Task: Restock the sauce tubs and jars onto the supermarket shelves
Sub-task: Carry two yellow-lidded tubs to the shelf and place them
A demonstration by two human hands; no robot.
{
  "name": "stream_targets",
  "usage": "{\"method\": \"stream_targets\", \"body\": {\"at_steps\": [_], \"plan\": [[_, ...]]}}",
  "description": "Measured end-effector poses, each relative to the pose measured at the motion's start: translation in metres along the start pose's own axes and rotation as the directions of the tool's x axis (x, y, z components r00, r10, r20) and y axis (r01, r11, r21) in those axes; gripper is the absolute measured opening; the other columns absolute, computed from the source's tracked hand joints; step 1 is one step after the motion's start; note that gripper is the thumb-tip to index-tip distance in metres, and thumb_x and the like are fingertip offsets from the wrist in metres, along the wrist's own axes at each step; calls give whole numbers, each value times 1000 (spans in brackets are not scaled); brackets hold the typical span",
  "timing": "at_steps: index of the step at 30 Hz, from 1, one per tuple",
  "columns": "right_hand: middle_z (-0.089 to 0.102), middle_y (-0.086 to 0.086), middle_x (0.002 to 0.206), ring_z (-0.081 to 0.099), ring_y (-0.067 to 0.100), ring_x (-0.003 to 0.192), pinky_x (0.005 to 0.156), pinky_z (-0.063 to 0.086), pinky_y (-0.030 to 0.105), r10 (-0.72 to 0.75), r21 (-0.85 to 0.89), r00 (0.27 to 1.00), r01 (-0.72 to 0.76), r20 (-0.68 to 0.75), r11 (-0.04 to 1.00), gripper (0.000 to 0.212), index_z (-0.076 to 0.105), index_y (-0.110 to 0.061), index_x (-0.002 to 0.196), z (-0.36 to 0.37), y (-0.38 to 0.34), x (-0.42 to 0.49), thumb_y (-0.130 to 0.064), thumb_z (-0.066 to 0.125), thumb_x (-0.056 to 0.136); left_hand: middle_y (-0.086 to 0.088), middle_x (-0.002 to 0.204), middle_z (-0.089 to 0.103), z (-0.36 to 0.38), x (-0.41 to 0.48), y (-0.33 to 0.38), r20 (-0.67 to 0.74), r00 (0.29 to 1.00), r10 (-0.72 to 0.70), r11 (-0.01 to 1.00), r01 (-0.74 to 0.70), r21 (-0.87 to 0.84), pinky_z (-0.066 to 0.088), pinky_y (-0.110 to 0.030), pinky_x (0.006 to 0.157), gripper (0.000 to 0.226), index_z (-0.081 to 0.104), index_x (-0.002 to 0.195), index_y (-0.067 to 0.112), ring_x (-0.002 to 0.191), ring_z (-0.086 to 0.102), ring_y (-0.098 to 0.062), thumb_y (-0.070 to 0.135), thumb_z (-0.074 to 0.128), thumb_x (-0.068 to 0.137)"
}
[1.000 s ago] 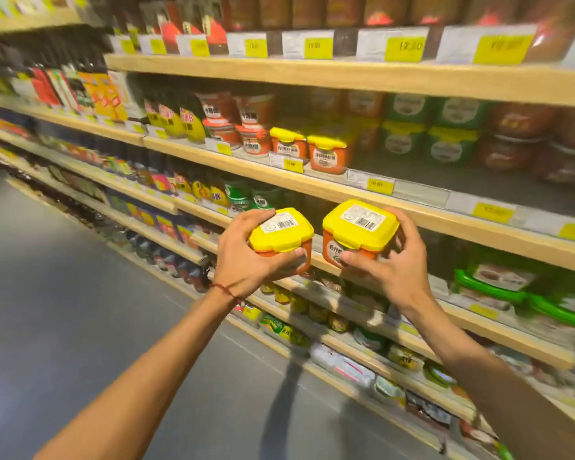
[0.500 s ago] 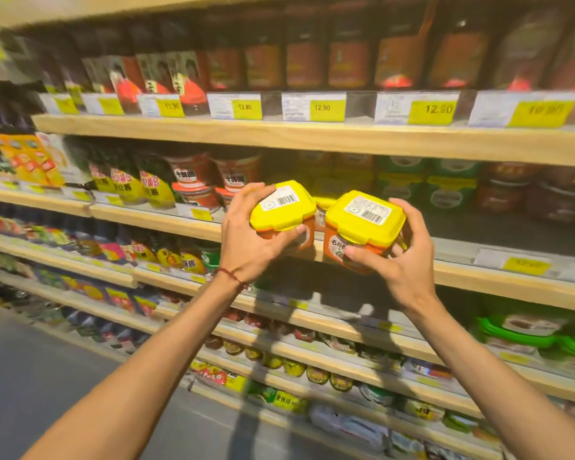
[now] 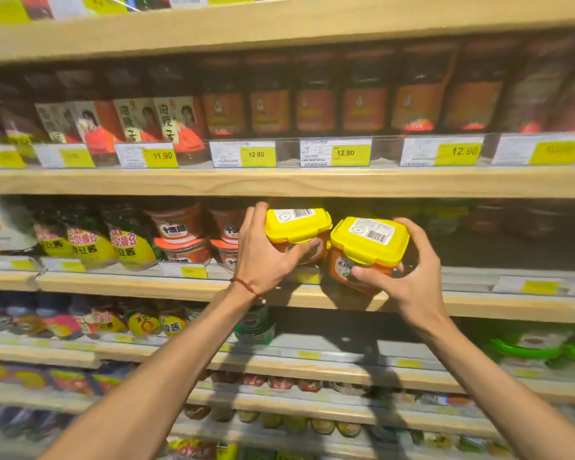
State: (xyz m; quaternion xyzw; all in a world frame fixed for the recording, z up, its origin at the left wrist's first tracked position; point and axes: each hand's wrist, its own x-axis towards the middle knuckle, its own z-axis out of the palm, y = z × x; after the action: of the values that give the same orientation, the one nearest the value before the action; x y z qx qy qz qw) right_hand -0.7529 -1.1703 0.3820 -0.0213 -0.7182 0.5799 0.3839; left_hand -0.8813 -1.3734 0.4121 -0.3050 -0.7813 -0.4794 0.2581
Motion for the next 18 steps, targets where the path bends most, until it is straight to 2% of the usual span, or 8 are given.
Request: {"method": "stream_targets", "body": {"at_steps": [3,5,8,10,12,15,16,18], "plan": [[67,-13,121,66,3,112,84,54,16,-4,-3,1000,4,-5,1000,95,52,-12,138,5,1,-2,-20,94,54,-5,96,51,4,4,-2,-12,998,-68,998,68,-17,37,-13,71,83,49,99,9,86,48,-13,71,78,53],[67,-13,121,66,3,112,85,55,16,5,-1,1000,-5,-13,1000,95,52,-13,138,8,0,-1,-21,94,54,-5,97,50,6,3,-4,-18,992,-124,991,123,-49,45,-24,76,86,45,98,11,89,52,-16,72,81,49],[68,-11,119,67,4,111,84,55,17,20,5,1000,-20,-16,1000,94,52,-12,137,11,-1,0,-20,94,54,-6,107,53,7,5,-10,-8,975,-224,966,220,-137,58,-44,88,95,38,101,23,104,62,-22,75,90,41],[69,-6,119,68,4,109,82,56,17,25,22,1000,-24,-18,999,93,52,-12,137,13,-1,0,-19,94,54,-8,108,58,7,7,-12,0,961,-275,949,272,-157,59,-47,85,98,34,98,30,105,65,-24,77,91,33],[69,-3,120,68,4,108,82,56,18,29,36,999,-29,-19,999,93,53,-12,137,14,-1,0,-19,94,54,-8,104,61,7,7,-8,-11,957,-289,947,284,-149,60,-47,80,95,34,94,31,99,67,-23,77,90,33],[68,-2,121,68,2,108,81,56,17,38,42,999,-37,-20,998,94,52,-12,137,15,-1,-2,-18,93,54,-2,98,59,4,0,3,-56,968,-243,964,234,-127,57,-42,77,82,46,95,22,91,62,-19,69,91,45],[68,-3,121,68,2,109,81,56,17,38,39,999,-37,-20,999,93,52,-12,137,14,-1,-2,-18,93,54,0,101,59,4,-2,7,-67,973,-222,971,214,-111,55,-36,80,79,52,99,17,91,59,-17,64,92,49],[68,-5,121,68,3,110,81,56,17,38,36,999,-37,-13,999,94,52,-14,137,13,-1,-3,-17,95,54,1,115,59,4,-7,12,-83,975,-206,976,199,-85,42,-8,89,89,60,124,8,101,49,-2,53,95,55]]}}
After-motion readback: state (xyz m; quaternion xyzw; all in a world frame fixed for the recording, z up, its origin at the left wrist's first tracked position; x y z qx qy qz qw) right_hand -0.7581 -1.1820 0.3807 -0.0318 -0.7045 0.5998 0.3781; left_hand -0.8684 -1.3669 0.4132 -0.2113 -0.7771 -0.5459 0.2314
